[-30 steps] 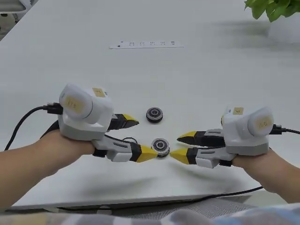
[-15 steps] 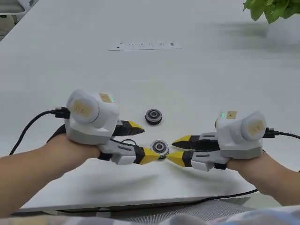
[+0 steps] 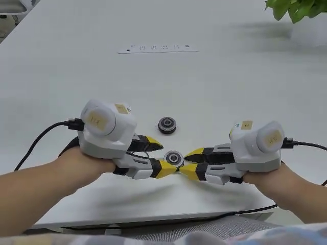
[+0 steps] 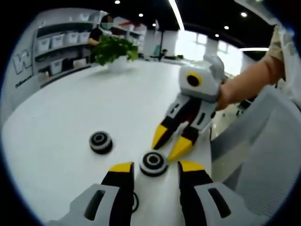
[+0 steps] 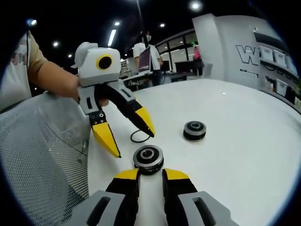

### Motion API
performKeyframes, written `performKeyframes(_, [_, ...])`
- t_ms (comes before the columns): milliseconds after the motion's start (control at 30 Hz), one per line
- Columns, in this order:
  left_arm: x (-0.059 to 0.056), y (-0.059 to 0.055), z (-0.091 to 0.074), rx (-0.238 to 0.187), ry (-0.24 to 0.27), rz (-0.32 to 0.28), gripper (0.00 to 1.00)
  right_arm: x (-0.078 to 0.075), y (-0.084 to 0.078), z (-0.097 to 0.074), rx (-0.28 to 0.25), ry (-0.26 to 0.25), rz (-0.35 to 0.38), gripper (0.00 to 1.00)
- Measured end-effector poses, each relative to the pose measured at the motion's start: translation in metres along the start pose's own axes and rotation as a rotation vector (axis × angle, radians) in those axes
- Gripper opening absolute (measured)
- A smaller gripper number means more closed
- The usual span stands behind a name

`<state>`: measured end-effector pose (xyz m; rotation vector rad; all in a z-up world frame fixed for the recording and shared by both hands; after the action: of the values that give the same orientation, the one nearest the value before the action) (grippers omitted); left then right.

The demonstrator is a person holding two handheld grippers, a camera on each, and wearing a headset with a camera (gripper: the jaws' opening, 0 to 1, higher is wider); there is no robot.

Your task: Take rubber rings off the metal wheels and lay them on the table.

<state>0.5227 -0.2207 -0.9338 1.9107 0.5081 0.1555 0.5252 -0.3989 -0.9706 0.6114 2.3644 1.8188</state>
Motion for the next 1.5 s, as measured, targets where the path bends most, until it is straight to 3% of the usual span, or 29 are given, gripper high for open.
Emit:
performKeyframes(767, [0.003, -0.003, 0.012, 0.005, -0.010, 0.016, 0.27, 0.000, 0.000, 0.001, -0.001, 0.003, -0.016, 0.13])
performKeyframes(1267, [0.002, -0.002, 0.015, 0.020, -0.004, 0.131, 0.16, -0.001, 0.000, 0.002, -0.002, 0.007, -0.019, 0.12])
performKeyframes(1400, [0.001, -0.004, 0.015, 0.033, 0.014, 0.187, 0.14, -0.001, 0.000, 0.002, -0.002, 0.008, -0.010, 0.12])
performKeyframes(1433, [0.001, -0.004, 0.016, 0.018, 0.005, 0.204, 0.14, -0.001, 0.000, 0.002, -0.002, 0.006, -0.006, 0.12])
performKeyframes(1500, [0.002, -0.005, 0.015, 0.022, 0.004, 0.199, 0.14, -0.001, 0.000, 0.003, -0.004, 0.006, 0.000, 0.12])
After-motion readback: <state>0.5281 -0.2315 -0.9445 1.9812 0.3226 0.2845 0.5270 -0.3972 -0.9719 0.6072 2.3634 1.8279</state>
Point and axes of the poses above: the centre of the closed fingertips' face, and the gripper's own axes: z roughly forward along the fingers, x roughly to its left, y roughly out of its top, the point moved 10 cm from there along -z, roughly backward along the fingers, and after that the axes turned 12 degrees about -x, right-handed, at the moved point
